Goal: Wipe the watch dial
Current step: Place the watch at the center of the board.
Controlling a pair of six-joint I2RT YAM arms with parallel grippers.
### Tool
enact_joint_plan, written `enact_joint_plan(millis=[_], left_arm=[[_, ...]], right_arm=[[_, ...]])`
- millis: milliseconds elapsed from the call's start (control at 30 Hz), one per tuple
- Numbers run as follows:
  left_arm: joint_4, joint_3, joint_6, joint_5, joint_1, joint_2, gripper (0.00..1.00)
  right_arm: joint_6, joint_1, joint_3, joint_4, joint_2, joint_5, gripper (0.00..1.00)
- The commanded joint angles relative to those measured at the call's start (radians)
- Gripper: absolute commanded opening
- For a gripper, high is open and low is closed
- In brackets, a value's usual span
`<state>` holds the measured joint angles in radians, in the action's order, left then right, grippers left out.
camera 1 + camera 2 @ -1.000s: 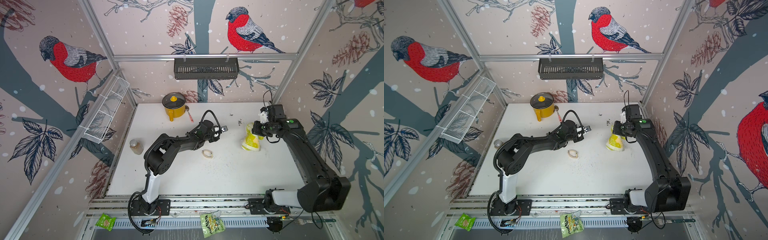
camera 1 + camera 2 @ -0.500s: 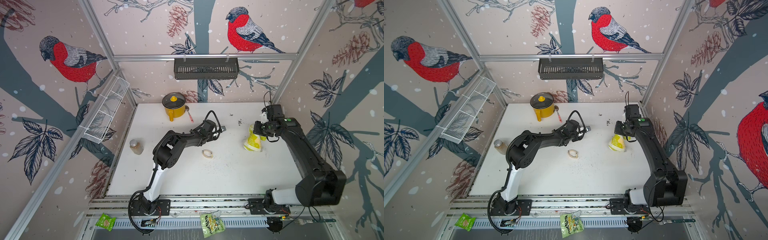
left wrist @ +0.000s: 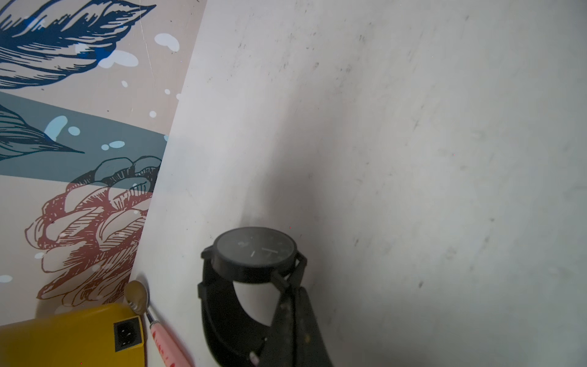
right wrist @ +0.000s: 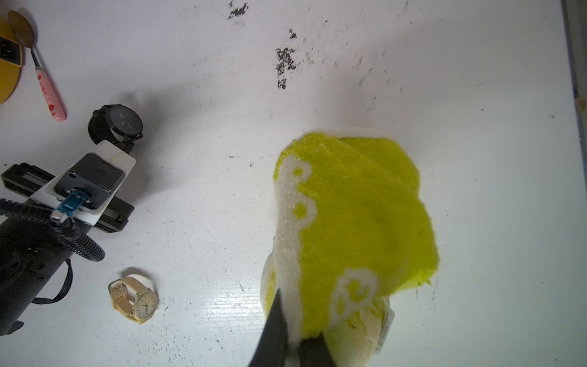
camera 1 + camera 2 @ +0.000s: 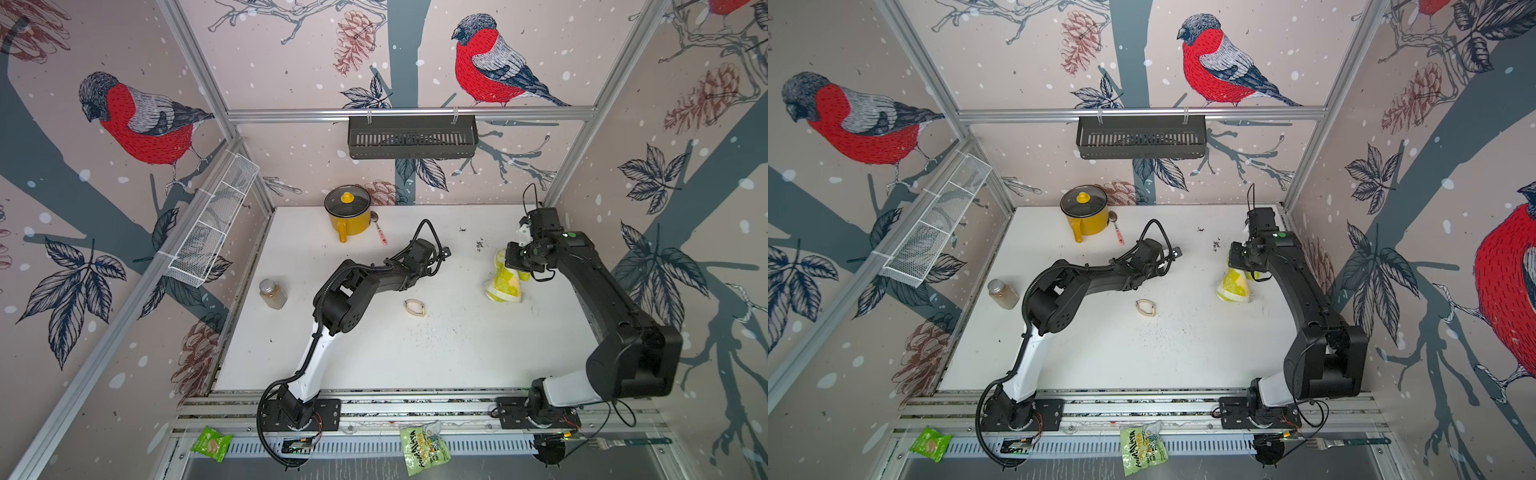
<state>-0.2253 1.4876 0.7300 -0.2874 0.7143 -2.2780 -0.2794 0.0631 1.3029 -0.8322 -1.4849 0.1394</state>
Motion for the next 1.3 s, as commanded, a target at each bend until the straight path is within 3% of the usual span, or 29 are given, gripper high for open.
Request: enact_joint_plan(millis=[0,367,433,500,733,867,933,1267], left_arm=[[0.011,0.003,-0.024,0.025,0.007,0.004,0.0],[0.036,0.001,-0.053,0.085,0.011,0.016,0.15],[0.034,-0.008,-0.059,0.102,0.011,0.024,0.21],[0.004,-0.031,-0.077,0.125,0.011,0.042,0.34],[0.022,-0.021,-0.108,0.142,0.009,0.055,0.49],[0.037,-0.016,-0.127,0.15,0.007,0.074,0.66],[0.045,-0.016,-0.134,0.159,0.007,0.083,0.97],[0.063,-0.041,-0.169,0.168,0.005,0.137,0.97]], right_arm=[[0.02,0.0,-0.007,0.007,-0.026,0.029,0.1],[0.029,0.0,-0.065,0.051,-0.06,0.045,0.13],[0.031,0.0,-0.072,0.054,-0.058,0.043,0.17],[0.034,0.0,-0.078,0.053,-0.054,0.044,0.24],[0.036,0.0,-0.086,0.065,-0.038,0.057,0.43],[0.041,0.0,-0.087,0.073,-0.036,0.066,0.51],[0.041,0.0,-0.091,0.078,-0.041,0.074,0.52],[0.037,0.0,-0.127,0.097,-0.016,0.085,0.56]])
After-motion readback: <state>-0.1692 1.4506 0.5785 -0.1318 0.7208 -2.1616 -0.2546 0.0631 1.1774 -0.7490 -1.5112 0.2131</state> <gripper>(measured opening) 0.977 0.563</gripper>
